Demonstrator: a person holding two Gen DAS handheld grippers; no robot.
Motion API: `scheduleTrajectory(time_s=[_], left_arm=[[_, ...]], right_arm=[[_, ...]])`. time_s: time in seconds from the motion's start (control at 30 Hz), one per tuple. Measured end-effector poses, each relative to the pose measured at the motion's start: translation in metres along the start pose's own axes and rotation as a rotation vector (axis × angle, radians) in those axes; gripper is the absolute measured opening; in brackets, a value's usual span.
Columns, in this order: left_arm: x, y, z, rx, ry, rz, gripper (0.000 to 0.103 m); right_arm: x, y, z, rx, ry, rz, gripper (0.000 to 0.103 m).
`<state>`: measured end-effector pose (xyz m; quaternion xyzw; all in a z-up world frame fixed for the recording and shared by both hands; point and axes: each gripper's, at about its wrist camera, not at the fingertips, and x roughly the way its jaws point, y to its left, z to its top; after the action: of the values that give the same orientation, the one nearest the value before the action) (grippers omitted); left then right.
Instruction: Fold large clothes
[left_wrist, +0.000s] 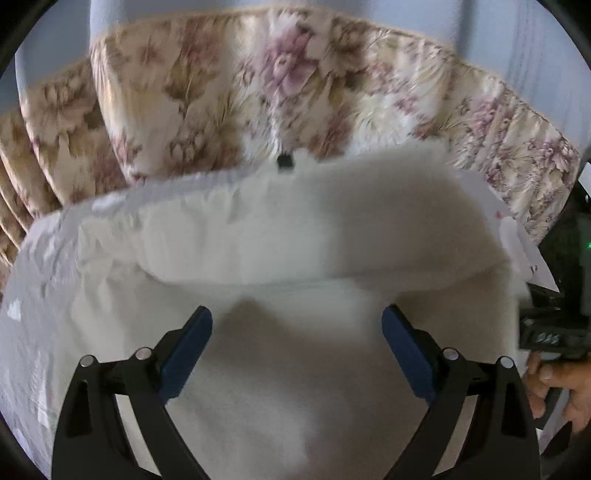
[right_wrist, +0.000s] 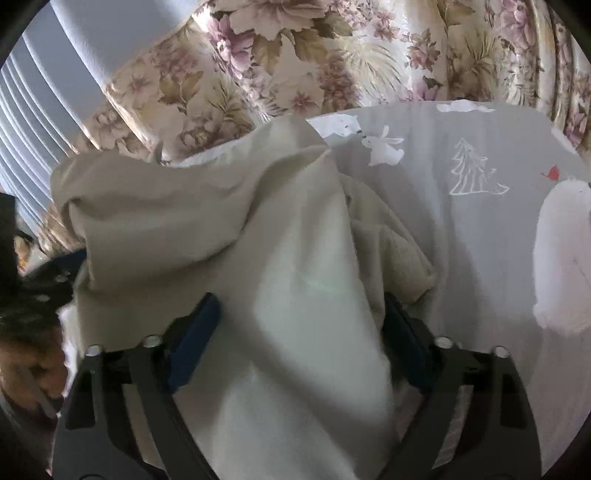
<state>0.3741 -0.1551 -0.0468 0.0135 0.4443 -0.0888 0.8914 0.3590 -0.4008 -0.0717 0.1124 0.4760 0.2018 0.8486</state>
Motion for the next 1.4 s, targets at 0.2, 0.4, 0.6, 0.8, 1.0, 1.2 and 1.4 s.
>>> scheduleTrajectory(time_s=[0.2, 0.4, 0.6, 0.8, 1.0, 1.2, 1.4], left_arm=[[0.022, -0.001, -0.004, -0.007, 0.035, 0.031, 0.093], [0.036, -0.003, -0.003, -0.007, 0.067, 0.077, 0.098], [0.044, 0.017, 0.007, -0.12, 0.118, 0.019, 0.102], [0.04, 0.03, 0.0, -0.135, 0.057, -0.019, 0.1], [0.009, 0.05, -0.008, -0.12, -0.02, 0.03, 0.097], [-0.032, 0.087, -0.01, -0.135, -0.095, 0.047, 0.097], [-0.065, 0.139, -0.014, -0.183, -0.153, 0.078, 0.097]], right_arm=[[-0.007, 0.016, 0.007, -0.049, 0.015, 0.071, 0.018], [-0.044, 0.047, 0.02, -0.069, -0.056, 0.164, 0.012], [-0.059, 0.111, 0.03, -0.122, -0.073, 0.19, 0.012], [-0.047, 0.141, 0.024, -0.022, -0.128, 0.178, 0.012], [-0.042, 0.162, 0.026, 0.026, -0.171, 0.185, 0.012], [-0.036, 0.185, 0.033, 0.029, -0.182, 0.193, 0.012], [-0.021, 0.227, 0.035, -0.001, -0.181, 0.193, 0.013]])
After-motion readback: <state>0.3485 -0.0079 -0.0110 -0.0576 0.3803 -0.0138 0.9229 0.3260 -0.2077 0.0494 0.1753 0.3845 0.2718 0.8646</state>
